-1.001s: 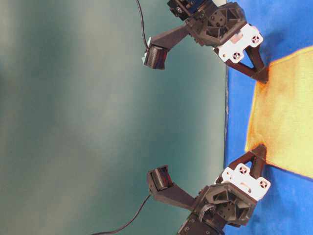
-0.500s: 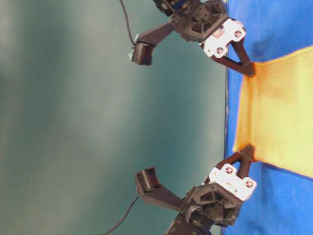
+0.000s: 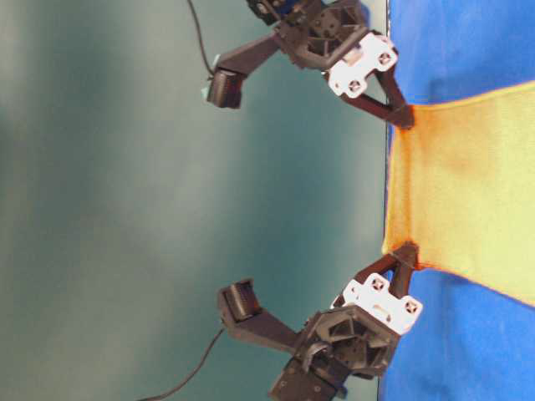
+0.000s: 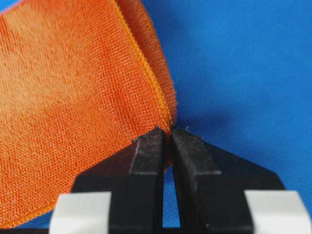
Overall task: Fold the orange towel.
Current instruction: 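Fold the strip's top half down onto the bottom half with both grippers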
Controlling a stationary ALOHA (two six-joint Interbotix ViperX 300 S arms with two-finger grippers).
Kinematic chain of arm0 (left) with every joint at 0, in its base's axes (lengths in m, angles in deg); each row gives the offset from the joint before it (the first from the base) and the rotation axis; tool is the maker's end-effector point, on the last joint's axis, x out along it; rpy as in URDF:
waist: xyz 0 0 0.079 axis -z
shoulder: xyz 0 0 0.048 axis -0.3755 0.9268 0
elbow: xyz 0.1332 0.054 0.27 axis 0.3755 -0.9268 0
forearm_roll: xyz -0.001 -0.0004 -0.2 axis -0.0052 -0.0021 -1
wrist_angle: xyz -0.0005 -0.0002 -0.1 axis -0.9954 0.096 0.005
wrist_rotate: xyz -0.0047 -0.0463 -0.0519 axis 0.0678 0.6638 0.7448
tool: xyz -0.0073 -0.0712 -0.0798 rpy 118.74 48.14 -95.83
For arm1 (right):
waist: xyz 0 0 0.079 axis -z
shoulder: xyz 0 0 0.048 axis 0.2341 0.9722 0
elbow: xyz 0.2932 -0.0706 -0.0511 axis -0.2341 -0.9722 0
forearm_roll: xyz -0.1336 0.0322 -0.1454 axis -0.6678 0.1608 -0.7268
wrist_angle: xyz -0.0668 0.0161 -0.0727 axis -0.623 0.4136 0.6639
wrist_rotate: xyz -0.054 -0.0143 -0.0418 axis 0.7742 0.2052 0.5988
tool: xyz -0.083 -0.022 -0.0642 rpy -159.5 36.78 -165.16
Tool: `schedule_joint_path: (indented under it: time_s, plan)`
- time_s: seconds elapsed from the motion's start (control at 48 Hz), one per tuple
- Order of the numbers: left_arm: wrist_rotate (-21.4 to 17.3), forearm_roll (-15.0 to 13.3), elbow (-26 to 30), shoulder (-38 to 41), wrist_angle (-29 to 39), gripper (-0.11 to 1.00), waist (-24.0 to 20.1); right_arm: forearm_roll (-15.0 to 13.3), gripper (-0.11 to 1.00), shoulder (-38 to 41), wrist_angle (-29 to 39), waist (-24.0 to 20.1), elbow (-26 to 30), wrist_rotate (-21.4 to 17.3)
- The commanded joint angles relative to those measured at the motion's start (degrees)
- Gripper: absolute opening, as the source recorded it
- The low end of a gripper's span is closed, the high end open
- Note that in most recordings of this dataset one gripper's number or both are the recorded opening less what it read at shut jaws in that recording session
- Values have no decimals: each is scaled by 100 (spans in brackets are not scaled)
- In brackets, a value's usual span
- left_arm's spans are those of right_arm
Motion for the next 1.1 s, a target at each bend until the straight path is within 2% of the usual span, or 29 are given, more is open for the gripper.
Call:
schedule_joint_path:
  time_s: [0.0, 0.167, 0.479, 0.625, 0.834, 1.084]
  plan:
    - [-26, -9, 26, -343, 97, 3, 149, -9, 5, -352, 9, -44, -9, -26]
    - [-18, -9, -35, -826, 413, 3, 396, 0, 5, -826, 343, -352, -70, -70]
    - [9, -18, -132, -1600, 1222, 3, 984, 79, 5, -1485, 1160, -1327, -97, -158]
    - [132, -18, -202, -1626, 1274, 3, 1345, 281, 5, -1485, 1318, -1714, -132, -176]
    - [536, -18, -360, -1564, 1230, 3, 1793, 545, 5, -1389, 1362, -2188, -176, -176]
    - [888, -18, -598, -1125, 712, 3, 2364, 1063, 5, -633, 1143, -2681, -141, -176]
